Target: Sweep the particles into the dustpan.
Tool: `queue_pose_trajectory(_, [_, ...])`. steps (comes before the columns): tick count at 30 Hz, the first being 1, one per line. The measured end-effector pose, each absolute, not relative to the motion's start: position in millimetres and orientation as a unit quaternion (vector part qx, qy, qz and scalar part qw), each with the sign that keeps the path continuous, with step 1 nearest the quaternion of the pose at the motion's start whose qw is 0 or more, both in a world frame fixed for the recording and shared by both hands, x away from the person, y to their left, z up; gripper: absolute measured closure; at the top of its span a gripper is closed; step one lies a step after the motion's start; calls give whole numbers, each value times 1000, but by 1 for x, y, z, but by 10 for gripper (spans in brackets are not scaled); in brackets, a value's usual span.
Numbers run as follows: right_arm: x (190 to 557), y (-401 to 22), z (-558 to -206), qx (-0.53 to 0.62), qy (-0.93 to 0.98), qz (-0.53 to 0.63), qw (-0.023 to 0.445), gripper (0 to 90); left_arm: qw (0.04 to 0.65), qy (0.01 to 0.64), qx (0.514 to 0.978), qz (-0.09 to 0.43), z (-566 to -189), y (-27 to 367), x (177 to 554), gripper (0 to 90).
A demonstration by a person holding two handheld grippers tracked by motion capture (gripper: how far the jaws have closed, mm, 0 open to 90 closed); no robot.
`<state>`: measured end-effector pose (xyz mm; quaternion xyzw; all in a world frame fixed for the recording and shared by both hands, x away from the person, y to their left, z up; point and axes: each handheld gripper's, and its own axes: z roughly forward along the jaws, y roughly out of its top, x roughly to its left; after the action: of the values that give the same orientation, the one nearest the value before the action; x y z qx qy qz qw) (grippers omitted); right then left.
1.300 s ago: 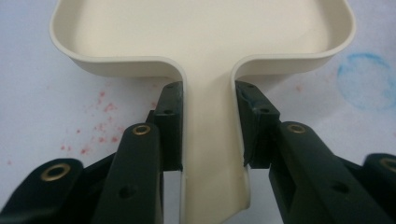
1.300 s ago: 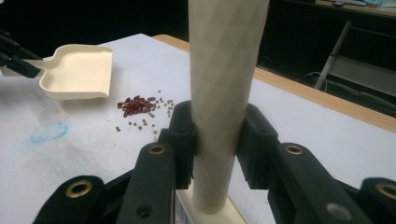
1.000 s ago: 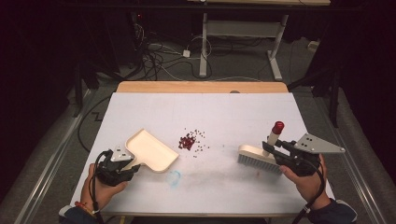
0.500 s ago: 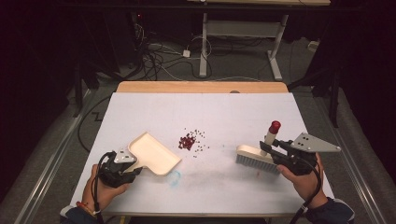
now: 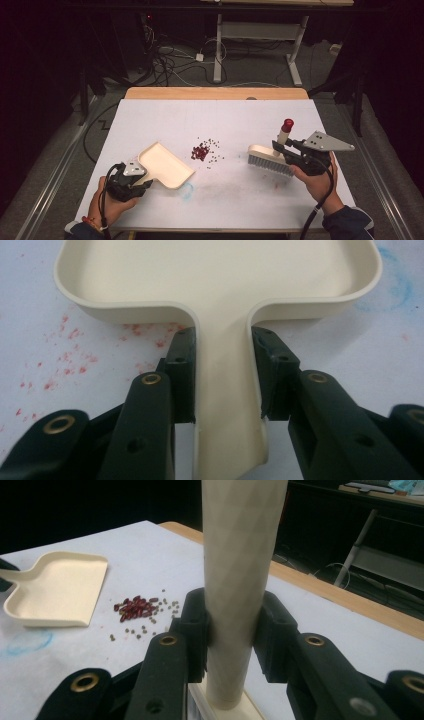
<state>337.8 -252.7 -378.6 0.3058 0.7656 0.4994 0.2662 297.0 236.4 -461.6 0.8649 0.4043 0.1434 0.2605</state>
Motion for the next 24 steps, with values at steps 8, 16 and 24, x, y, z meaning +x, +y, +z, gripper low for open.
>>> queue_pose_trajectory(8, [364, -237, -368, 302, 759, 515, 261, 700, 261, 400, 867, 142, -462, 234, 297, 642])
queue_pose_trajectory(16, [397, -219, -365, 303, 758, 521, 249, 700, 263, 399, 868, 137, -462, 235, 298, 642])
queue_pose_trajectory(24, [428, -191, -363, 301, 763, 517, 244, 700, 264, 397, 868, 136, -461, 234, 299, 642])
